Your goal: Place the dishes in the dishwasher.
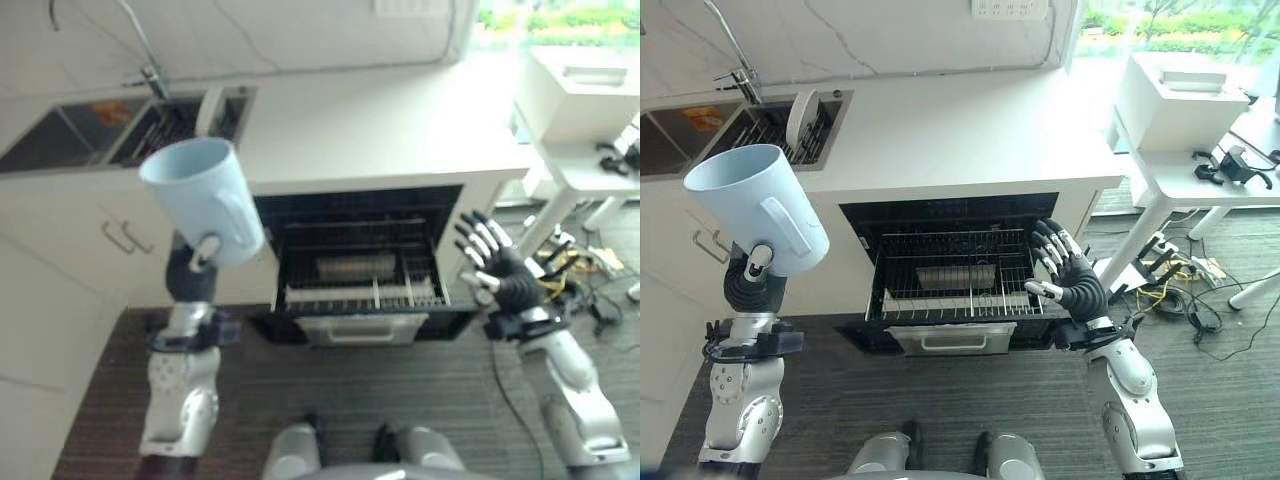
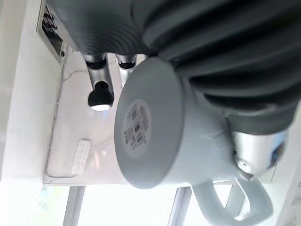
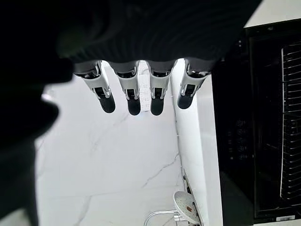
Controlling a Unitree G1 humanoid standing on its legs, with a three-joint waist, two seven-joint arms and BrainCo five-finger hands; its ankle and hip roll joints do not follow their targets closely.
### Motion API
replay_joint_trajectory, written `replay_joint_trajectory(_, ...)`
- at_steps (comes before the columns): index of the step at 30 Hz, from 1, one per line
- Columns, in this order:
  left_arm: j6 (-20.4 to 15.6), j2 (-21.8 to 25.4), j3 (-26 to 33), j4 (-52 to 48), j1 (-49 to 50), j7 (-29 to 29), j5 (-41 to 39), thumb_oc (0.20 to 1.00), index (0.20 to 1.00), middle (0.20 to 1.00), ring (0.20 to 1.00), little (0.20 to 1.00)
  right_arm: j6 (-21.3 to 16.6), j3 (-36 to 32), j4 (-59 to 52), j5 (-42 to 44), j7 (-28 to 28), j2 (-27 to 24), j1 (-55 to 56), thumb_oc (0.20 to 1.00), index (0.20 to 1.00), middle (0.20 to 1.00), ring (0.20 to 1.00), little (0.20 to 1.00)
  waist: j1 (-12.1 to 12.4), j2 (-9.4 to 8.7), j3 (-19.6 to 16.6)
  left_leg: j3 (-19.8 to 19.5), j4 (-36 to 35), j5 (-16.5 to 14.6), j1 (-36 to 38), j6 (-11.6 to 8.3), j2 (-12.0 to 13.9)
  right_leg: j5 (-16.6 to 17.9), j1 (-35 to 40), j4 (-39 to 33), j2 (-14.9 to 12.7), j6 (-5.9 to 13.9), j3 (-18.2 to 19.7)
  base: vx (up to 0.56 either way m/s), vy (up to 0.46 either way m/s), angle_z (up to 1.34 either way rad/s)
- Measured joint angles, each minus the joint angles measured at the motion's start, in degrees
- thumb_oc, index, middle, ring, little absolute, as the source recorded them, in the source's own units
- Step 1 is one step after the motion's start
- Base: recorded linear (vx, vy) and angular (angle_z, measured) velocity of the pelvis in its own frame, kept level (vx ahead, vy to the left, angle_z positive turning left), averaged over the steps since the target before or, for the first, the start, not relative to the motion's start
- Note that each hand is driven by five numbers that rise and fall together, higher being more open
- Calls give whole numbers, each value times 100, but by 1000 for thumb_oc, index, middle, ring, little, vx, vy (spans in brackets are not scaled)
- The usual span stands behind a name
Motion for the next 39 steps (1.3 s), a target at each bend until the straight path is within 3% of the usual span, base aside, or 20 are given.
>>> replay_joint_trajectory(1,3,17,-18,11,-32,19,0,200,200,200,200,200,28,-7,-10,0,48,33,47,1000,1000,1000,1000,1000,3,-40,-13,69,-29,-2,32,231,-93,0,9,-18,-47,119,136,141,242,-3)
replay_joint_trajectory(5,1,115,6,8,-103,68,4,200,200,200,200,200,61,2,-163,0,121,197,163,1000,1000,1000,1000,1000,51,-217,-31,143,-86,-118,181,482,-483,207,226,-246,-392,522,207,95,176,11)
replay_joint_trajectory(10,17,319,129,20,-277,24,16,200,200,200,200,200,64,62,-174,-37,83,484,-181,1000,1000,1000,1000,1000,282,-383,38,160,32,-202,206,737,-558,382,455,-627,-404,700,188,80,177,3)
replay_joint_trajectory(12,40,329,119,20,-312,-58,52,200,200,200,200,200,64,248,-142,-39,-11,478,-401,1000,1000,1000,1000,1000,327,-377,122,149,269,-455,189,845,-515,586,648,-799,-277,819,183,115,161,-5)
replay_joint_trajectory(15,52,328,166,9,-313,-52,226,200,200,200,200,200,91,258,-38,-36,-31,454,-227,1000,1000,1000,1000,1000,385,-398,206,171,323,-517,191,802,-374,469,470,-482,-229,681,693,114,-174,-9)
replay_joint_trajectory(16,53,333,188,10,-313,-33,224,200,200,200,200,200,104,258,-38,-35,-27,454,-191,1000,1000,1000,1000,1000,396,-434,215,197,321,-516,182,804,-396,443,501,-594,-325,669,701,65,-272,-29)
replay_joint_trajectory(18,66,302,150,58,-333,47,258,200,200,200,200,200,124,269,-40,-31,31,453,-144,1000,1000,1000,1000,1000,366,-485,253,276,321,-524,176,736,-398,390,110,-355,-914,871,748,81,-352,-34)
replay_joint_trajectory(19,76,329,129,50,-325,81,287,200,200,200,200,200,129,322,-53,-30,37,459,-93,1000,1000,1000,1000,1000,322,-503,266,329,329,-528,175,716,-378,534,-163,-521,-1243,1063,840,135,-404,-14)
replay_joint_trajectory(21,91,392,130,40,-315,189,445,200,200,200,200,200,136,511,-53,-32,63,473,-93,1000,1000,1000,1000,1000,229,-524,303,316,363,-563,185,609,-291,837,-475,-736,-1443,1254,978,153,-438,-6)
replay_joint_trajectory(23,111,466,203,-32,-178,193,441,200,200,200,200,200,148,532,-64,-32,144,479,-80,1000,1000,1000,1000,1000,230,-535,345,230,461,-603,217,414,-42,961,-545,-881,-1174,1188,1122,166,-502,13)
replay_joint_trajectory(25,114,488,217,-68,-80,185,427,200,200,200,200,200,146,490,-90,-32,129,478,-90,1000,1000,1000,1000,1000,299,-749,329,85,441,-624,296,64,115,1096,-410,-868,-888,1057,962,176,-467,29)
replay_joint_trajectory(26,140,408,154,-77,9,173,417,200,200,200,200,200,141,429,-77,-32,95,455,-126,1000,1000,1000,1000,1000,299,-583,365,-46,401,-636,323,-71,408,1171,-353,-743,-623,914,797,193,-454,17)
replay_joint_trajectory(28,170,318,124,-207,124,58,415,200,200,200,200,200,154,414,-36,-40,-5,377,-177,1000,1000,1000,1000,1000,247,-334,416,-92,-17,-387,572,-317,805,800,-402,-367,-216,557,608,160,-363,19)
replay_joint_trajectory(30,200,287,106,-427,131,-60,370,200,200,200,200,200,195,301,-59,-44,-5,176,-167,1000,1000,1000,1000,1000,66,-291,408,52,-386,-27,845,-216,1013,311,-407,112,-82,283,353,133,-356,35)
replay_joint_trajectory(31,213,267,69,-530,133,-150,125,200,200,200,200,200,237,22,-139,-104,42,-59,-146,1000,1000,1000,1000,1000,36,-298,401,156,-552,528,922,-94,1038,81,-447,261,-30,126,320,147,-328,14)
replay_joint_trajectory(33,213,197,27,-514,169,-162,96,200,200,200,200,200,292,-48,-211,-105,64,-227,-174,1000,1000,1000,1000,1000,56,-288,380,144,-602,1096,927,-113,1035,-38,-404,260,30,-60,310,109,-178,-3)
replay_joint_trajectory(34,208,171,-96,-484,177,-164,112,200,200,200,200,200,324,-27,-209,-105,101,-357,-158,1000,1000,1000,1000,1000,77,-334,373,101,-484,1155,878,-259,992,-42,-325,245,-55,-116,328,39,3,1)
replay_joint_trajectory(36,207,143,-185,-470,174,-248,168,200,200,200,200,200,317,17,-198,-104,97,-373,-177,1000,1000,1000,1000,1000,75,-285,335,64,-211,610,585,-486,781,11,-129,93,-36,-187,161,55,70,35)
replay_joint_trajectory(37,185,139,-268,-386,-21,-309,165,200,200,200,200,200,310,37,-144,-154,98,-295,-208,1000,1000,1000,1000,1000,8,-131,268,208,-59,458,155,-495,865,20,-20,-19,151,-203,-7,74,172,64)
replay_joint_trajectory(39,120,139,-300,-232,-119,-241,270,200,200,200,200,200,312,166,2,-207,106,-256,-425,1000,1000,1000,1000,1000,51,-132,271,248,-113,433,-10,-475,912,21,83,-49,340,-205,54,68,191,7)
